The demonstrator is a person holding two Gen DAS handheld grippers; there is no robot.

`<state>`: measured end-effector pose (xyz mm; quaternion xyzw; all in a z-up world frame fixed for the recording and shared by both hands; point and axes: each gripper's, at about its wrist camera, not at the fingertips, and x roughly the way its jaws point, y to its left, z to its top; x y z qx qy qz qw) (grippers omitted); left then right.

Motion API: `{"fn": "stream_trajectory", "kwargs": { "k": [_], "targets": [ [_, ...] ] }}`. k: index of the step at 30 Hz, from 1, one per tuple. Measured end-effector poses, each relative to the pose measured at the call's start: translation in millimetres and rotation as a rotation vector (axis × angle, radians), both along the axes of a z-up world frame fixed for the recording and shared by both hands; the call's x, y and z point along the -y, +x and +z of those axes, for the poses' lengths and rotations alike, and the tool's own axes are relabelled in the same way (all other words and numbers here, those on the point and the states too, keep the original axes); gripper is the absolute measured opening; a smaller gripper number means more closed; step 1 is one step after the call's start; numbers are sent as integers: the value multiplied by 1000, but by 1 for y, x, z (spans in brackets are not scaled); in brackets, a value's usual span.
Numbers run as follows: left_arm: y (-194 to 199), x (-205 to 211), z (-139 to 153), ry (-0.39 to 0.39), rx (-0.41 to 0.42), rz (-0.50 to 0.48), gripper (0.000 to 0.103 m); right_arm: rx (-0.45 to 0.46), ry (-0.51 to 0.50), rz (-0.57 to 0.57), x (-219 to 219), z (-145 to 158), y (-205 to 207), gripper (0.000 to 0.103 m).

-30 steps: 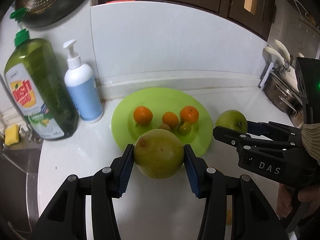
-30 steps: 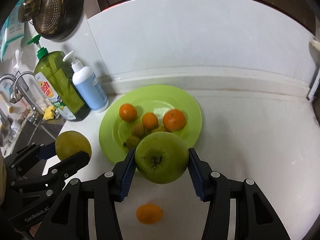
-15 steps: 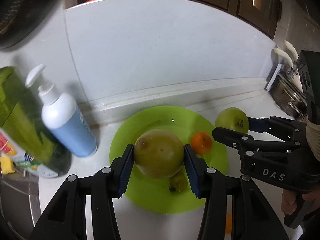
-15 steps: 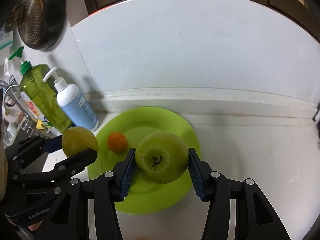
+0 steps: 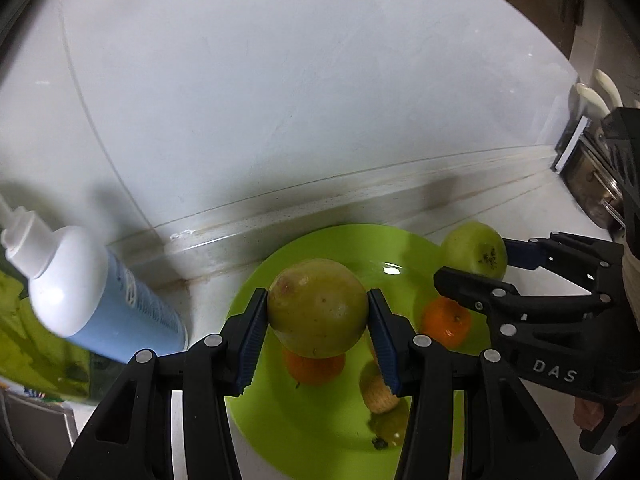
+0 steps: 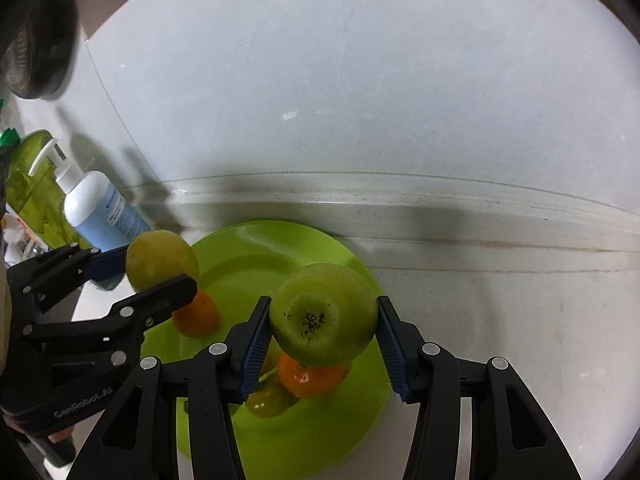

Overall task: Organize fruits
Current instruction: 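Carry the pear in the left tool to the plate while the right tool carries the apple, then open the left tool on the plate while the right tool releases the apple beside the pear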

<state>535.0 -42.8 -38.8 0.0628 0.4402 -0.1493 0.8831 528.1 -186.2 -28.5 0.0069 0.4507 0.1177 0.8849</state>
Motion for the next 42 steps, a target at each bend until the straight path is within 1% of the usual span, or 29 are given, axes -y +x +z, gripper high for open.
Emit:
{"fn": "stream_trajectory", "kwargs": {
  "k": [7,16,21,24,28,35,42],
  "targets": [
    [13,0,-14,16,-19,-3,48,-12,-5,10,0,-7,7,52],
    [20,5,-17,19,-32,1,49,-33,-12,22,-3,-15,17,52],
    [15,7,-6,15,16,-12,49,-43,0,22,-1,-17,18,52],
    [12,7,-1,23,30,-14,49,-38,9,23,-3,-18,19,52],
    [6,1,1,19,32,9,49,-10,-9,20,-2,-12,13,56],
    [-18,-6,11,-7,41,41,52,59,-31,36,-4,10,-7,56],
    [-60,-15,36,-43,105,62,55,131,-35,38,-3,35,-45,56]
  ]
}}
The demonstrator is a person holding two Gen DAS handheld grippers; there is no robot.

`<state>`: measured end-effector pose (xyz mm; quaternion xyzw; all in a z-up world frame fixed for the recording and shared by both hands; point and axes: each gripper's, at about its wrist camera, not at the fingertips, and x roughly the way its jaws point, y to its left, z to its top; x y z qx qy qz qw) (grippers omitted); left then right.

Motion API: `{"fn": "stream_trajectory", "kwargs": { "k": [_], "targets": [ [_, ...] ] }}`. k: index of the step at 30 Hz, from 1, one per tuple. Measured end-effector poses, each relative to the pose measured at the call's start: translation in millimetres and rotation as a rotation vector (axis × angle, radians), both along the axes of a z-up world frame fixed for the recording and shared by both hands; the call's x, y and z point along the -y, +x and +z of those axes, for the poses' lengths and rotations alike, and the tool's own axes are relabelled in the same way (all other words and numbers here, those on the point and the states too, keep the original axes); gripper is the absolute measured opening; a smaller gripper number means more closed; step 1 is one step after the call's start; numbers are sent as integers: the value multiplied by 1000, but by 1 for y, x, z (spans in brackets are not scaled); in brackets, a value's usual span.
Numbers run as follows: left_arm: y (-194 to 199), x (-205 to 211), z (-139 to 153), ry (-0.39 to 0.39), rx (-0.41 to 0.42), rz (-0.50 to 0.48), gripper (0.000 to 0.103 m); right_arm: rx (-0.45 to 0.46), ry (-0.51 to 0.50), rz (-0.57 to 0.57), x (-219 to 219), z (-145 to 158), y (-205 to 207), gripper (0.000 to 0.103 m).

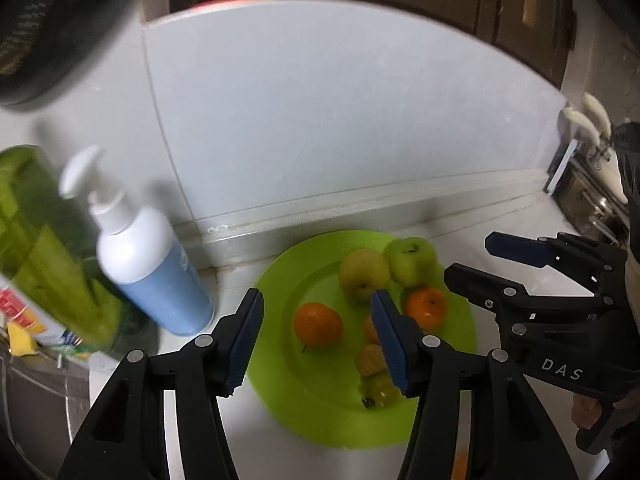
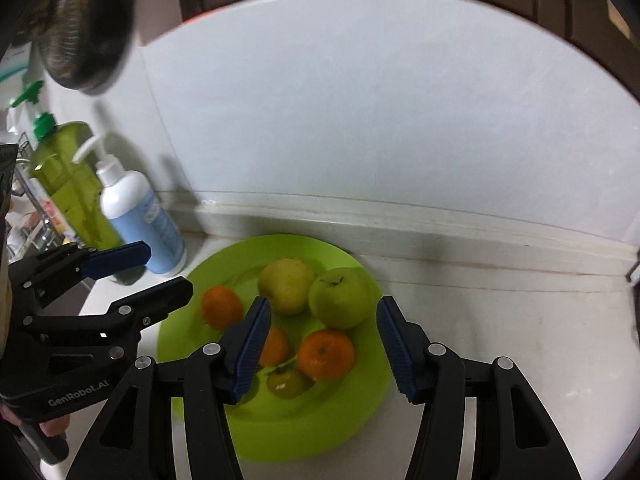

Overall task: Organize fruits
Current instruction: 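Open the left tool on the plate while the right tool releases the apple beside the pear, then move both open tools back toward the last orange and kiwi on the counter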

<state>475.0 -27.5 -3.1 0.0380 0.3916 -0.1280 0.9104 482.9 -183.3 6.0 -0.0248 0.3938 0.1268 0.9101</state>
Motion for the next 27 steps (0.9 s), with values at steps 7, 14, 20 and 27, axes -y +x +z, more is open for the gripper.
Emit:
{"fn": "stream_trajectory", "kwargs": {
  "k": [7,14,20,27],
  "targets": [
    [-49,-3,27,-6,79,-23,58,81,1,-28,-1,24,-48,56],
    [-99,-1,41,1,124,-52,61,132,-17,-34,2,42,-97,56],
    [-129,-1,47,12,142,-81,64,154,-34,-50,0,49,-135,56],
    [-157,0,44,40,143,-145,66,162,-44,-89,-3,49,-175,56]
  ]
}}
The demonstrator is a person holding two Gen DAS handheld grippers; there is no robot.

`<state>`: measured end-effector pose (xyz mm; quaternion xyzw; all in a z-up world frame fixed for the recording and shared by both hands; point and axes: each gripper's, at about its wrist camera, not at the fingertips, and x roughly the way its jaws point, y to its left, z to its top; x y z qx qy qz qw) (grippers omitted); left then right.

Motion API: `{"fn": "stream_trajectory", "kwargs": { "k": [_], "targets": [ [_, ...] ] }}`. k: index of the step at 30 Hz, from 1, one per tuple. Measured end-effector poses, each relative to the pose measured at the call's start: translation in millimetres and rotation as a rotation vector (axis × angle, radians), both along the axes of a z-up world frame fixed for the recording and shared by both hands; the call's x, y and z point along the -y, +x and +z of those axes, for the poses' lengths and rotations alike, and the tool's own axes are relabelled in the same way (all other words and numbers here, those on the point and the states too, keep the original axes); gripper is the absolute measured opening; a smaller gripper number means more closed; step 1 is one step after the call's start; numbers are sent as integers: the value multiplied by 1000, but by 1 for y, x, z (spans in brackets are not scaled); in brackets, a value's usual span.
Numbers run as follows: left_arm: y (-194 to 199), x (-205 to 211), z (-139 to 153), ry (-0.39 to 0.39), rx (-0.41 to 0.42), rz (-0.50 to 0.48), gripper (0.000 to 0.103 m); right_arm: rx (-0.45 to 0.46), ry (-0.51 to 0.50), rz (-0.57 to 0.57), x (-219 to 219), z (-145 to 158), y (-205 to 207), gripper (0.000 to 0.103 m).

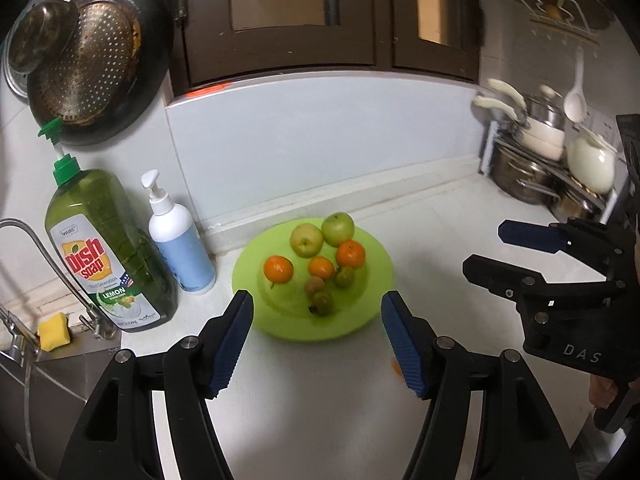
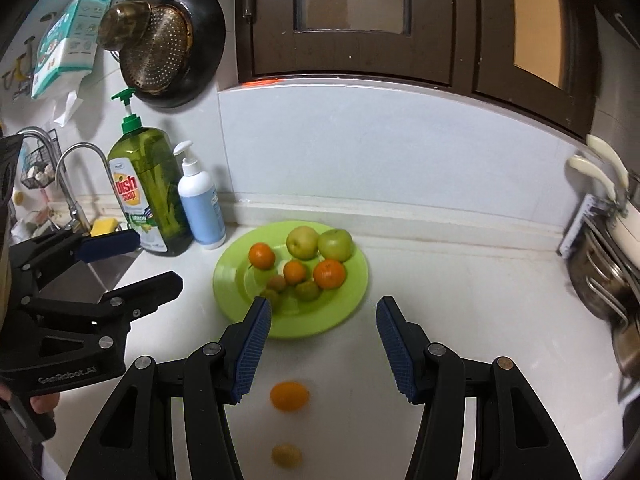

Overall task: Organize fruits
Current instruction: 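Move both open tools back toward the last orange and kiwi on the counter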

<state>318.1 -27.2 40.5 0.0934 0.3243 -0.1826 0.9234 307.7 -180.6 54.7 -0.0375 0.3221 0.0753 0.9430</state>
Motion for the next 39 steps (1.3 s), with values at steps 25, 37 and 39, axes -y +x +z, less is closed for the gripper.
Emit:
{"fn": "stream_trajectory", "kwargs": {
  "k": [25,37,39],
  "targets": [
    [-37,16,-68,171,-50,-356,69,-162,-3,-152,-8,-75,-76,56],
    [-11,34,-95,166,-77,-514,69,-301,46,-145,-7,-115,-55,55],
    [-5,41,-99,171,-78,-535,68,-312,53,-142,-7,-118,-52,55]
  ]
}}
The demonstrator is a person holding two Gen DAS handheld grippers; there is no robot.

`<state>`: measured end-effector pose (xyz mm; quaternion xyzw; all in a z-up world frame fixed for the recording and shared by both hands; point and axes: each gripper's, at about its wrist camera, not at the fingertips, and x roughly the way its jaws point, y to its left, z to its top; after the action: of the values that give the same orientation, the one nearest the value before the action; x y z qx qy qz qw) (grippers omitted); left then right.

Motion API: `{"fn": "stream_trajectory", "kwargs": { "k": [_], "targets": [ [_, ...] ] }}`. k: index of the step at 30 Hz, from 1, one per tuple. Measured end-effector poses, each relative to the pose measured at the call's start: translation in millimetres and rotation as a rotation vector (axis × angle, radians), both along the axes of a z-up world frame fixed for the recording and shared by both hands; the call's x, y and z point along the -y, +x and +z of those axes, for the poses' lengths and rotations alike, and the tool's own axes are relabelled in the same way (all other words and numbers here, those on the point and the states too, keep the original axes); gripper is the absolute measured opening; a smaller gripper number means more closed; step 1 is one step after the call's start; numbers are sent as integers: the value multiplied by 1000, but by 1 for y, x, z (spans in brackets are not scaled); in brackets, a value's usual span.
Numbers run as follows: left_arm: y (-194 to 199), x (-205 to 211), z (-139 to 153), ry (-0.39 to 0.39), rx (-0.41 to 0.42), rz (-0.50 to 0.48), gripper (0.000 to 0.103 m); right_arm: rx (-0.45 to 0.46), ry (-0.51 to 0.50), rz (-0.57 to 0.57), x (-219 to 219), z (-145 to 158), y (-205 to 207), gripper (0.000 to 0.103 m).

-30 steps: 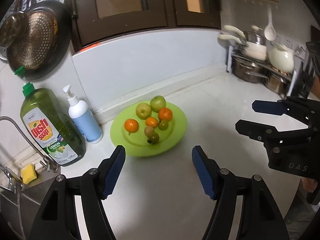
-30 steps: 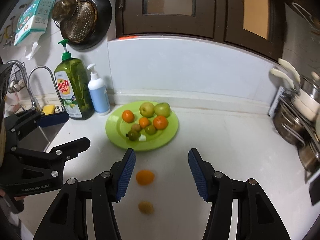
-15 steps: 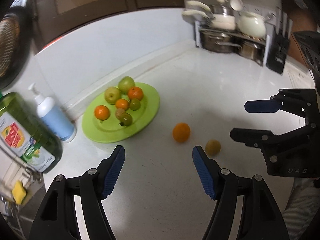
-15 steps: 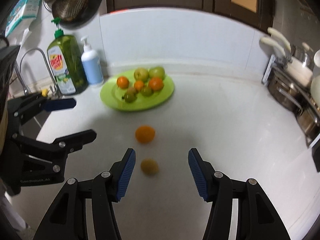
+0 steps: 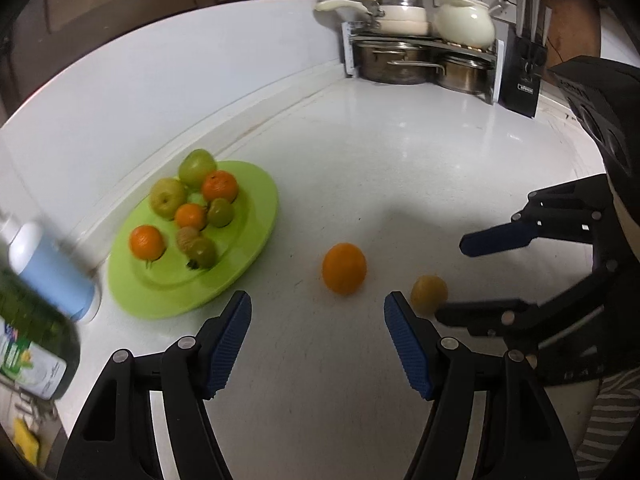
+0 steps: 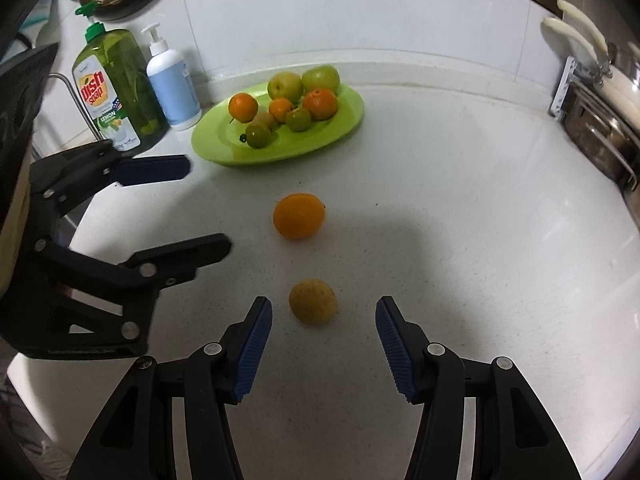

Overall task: Organize fruits
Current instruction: 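Move both open tools back toward the last orange and kiwi on the counter, then grasp the orange with the left tool while the right tool grasps the brown kiwi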

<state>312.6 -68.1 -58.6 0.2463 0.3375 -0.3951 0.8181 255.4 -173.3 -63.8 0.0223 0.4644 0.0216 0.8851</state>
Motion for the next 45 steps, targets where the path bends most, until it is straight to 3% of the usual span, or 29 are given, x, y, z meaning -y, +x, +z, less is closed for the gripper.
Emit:
{"fn": "stream_trajectory", "kwargs": {
  "k": [15,21,25,35,45],
  "targets": [
    [14,37,-21,2,-90,-55,54,-36,37,-12,4,-15,12,41],
    [20,45,-26,17,-112,-43,45,-40,46,-7,5,-16,16,34],
    [21,47,-27,16,-126,-36,33,-40,51,-4,5,-16,17,30],
    [18,46,-26,17,-127,-17,33,-37,57,-3,5,-14,17,30],
    [7,23,-4,-12,-96,99,33,-7,55,-6,8,-6,16,30]
  ]
}}
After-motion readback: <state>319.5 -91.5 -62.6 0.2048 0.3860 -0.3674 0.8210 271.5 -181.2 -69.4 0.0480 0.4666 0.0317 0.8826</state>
